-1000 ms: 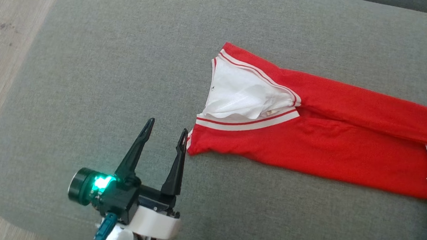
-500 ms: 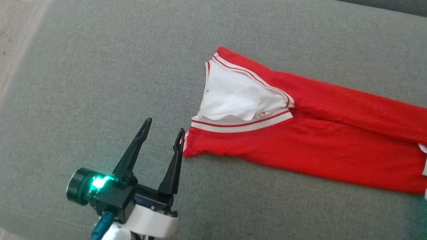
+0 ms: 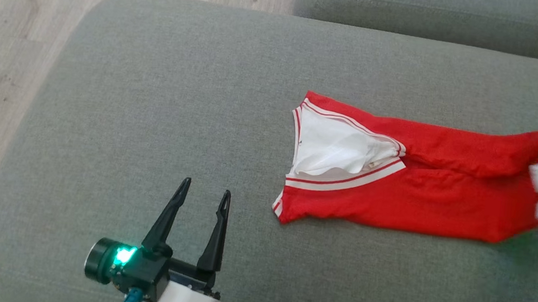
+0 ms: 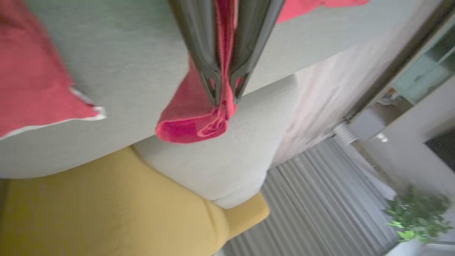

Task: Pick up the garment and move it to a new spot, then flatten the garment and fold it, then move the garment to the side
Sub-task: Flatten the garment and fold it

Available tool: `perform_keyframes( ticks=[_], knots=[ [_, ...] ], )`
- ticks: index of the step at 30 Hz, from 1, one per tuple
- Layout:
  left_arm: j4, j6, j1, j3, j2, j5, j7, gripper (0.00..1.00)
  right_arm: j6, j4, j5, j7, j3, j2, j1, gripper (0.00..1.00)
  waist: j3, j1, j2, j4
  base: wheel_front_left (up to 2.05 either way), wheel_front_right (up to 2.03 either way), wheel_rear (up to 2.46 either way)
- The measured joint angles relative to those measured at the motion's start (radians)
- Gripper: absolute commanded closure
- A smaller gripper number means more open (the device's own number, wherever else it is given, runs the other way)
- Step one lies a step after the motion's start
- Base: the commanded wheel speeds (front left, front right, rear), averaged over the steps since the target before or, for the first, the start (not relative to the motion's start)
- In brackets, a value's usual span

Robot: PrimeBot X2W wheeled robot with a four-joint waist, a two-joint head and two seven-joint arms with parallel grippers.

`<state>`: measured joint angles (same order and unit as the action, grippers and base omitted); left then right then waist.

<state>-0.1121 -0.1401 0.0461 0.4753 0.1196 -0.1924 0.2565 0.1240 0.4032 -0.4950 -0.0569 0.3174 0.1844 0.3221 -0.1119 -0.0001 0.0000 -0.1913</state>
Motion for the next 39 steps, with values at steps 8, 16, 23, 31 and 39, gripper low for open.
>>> perform_keyframes(
  ticks=[8, 16, 23, 31, 39],
  knots=[
    [-0.009, 0.027, -0.006, -0.016, -0.014, 0.009, 0.0, 0.0, 0.0, -0.187, -0.025, -0.082, -0.159, -0.132, -0.027, 1.0, 0.012, 0.0, 0.0, -0.038, 0.0, 0.0, 0.0],
    [-0.032, 0.053, -0.006, -0.017, -0.032, 0.019, 0.0, 0.0, 0.0, -0.036, -0.213, 0.037, -0.428, -0.132, -0.015, 1.0, 0.013, 0.0, 0.0, -0.109, 0.0, 0.0, 0.0],
    [-0.044, 0.063, -0.006, -0.018, -0.033, 0.044, 0.0, 0.0, 0.0, 0.174, -0.358, 0.195, -0.601, -0.13, 0.115, 1.0, 0.013, 0.0001, 0.0, -0.173, 0.0, 0.0, 0.0],
    [-0.045, 0.071, -0.006, -0.023, -0.035, 0.052, 0.0, 0.0, 0.0, 0.366, -0.51, 0.272, -0.787, -0.128, 0.221, 0.0, 0.001, 0.0002, 0.0, -0.204, 0.0, 0.0, 0.0],
    [-0.053, 0.071, -0.007, -0.044, -0.037, 0.051, 0.0, 0.0, 0.0, 0.374, -0.533, 0.303, -0.907, -0.128, 0.243, 0.0, 0.02, 0.0002, 0.0, -0.17, 0.0, 0.0, 0.0]
  ],
)
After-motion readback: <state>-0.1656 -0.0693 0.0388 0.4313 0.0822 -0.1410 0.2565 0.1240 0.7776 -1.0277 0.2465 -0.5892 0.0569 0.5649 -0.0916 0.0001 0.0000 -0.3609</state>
